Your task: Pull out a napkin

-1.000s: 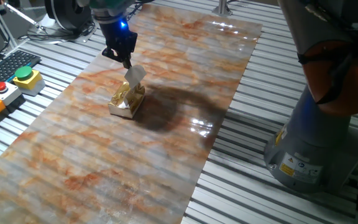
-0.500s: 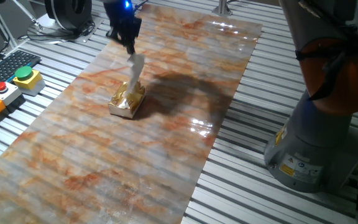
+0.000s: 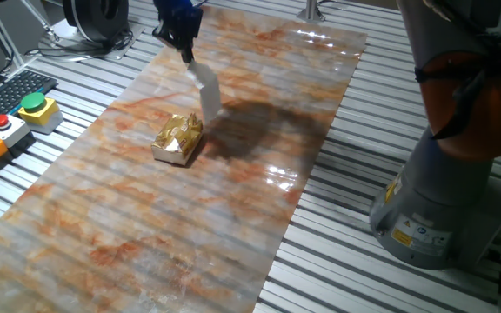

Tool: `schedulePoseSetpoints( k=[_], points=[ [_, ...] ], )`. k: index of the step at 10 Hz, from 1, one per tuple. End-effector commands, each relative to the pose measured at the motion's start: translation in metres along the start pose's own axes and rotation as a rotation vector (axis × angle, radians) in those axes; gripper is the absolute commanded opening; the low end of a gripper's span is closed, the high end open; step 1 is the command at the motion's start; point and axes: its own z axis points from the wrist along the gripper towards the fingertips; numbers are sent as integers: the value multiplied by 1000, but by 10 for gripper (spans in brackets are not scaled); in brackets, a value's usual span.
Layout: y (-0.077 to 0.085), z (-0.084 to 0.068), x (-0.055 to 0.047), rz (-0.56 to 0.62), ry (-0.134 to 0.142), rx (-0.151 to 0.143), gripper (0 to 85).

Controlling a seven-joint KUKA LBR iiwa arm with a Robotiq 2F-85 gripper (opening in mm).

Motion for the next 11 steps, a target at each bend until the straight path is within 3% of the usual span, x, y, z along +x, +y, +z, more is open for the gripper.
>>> schedulePoseSetpoints(
  k=[1,3,5,6,7,8,9,10,11],
  points=[
    [-1,2,-3,-19,3,21,0],
    [-7,3,-6,-31,3,26,0],
    [-9,2,-7,-49,-5,65,0],
    [-11,2,-9,-86,-15,117,170],
    [-14,1,-10,-113,-19,153,170],
    [-18,0,-12,-131,-19,170,170],
    [-22,0,-13,-131,-22,170,170],
    [-24,0,-14,-126,-34,178,340],
    [-25,0,-15,-122,-38,193,340]
  ],
)
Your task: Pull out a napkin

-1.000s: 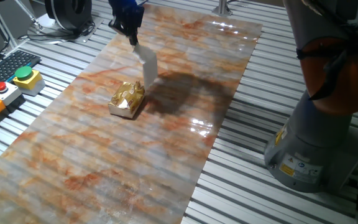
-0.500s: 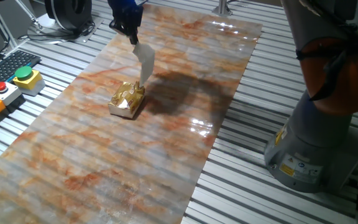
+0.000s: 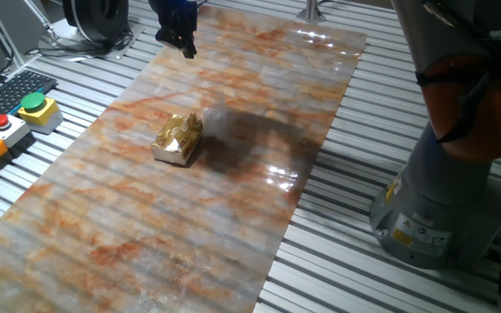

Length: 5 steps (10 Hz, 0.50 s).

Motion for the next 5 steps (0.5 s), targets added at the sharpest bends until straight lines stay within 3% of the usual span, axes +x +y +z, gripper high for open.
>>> schedulePoseSetpoints(
  k=[1,2,4,5],
  points=[
    [1,0,0,6,0,-3,340],
    [4,1,-1,14,0,-4,340],
    [5,2,-2,21,3,-33,340],
    [6,2,-3,15,16,-69,0]
  ],
)
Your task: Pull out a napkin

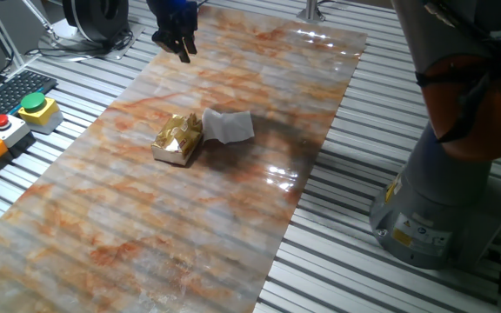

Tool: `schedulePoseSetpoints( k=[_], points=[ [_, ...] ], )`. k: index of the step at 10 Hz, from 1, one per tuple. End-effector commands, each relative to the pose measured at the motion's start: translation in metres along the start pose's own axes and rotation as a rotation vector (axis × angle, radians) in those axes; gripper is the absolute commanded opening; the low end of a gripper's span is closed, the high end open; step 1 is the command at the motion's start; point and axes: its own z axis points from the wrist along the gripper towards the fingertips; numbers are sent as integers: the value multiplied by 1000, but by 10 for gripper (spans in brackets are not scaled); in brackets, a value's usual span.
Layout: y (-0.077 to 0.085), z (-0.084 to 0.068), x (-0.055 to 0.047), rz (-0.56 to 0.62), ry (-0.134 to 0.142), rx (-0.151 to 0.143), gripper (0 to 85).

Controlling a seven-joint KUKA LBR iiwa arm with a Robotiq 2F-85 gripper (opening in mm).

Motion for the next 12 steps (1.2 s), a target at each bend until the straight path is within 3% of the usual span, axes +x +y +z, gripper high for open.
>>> schedulePoseSetpoints(
  k=[1,3,4,7,10,12],
  points=[
    [3,-1,0,10,14,-50,0],
    [13,-3,4,28,1,-68,0],
    [14,-4,6,33,-15,-89,0],
    [16,-1,6,42,-66,-111,0],
    [27,7,15,102,-79,-128,0],
    [28,5,19,111,-77,-121,0]
  ],
)
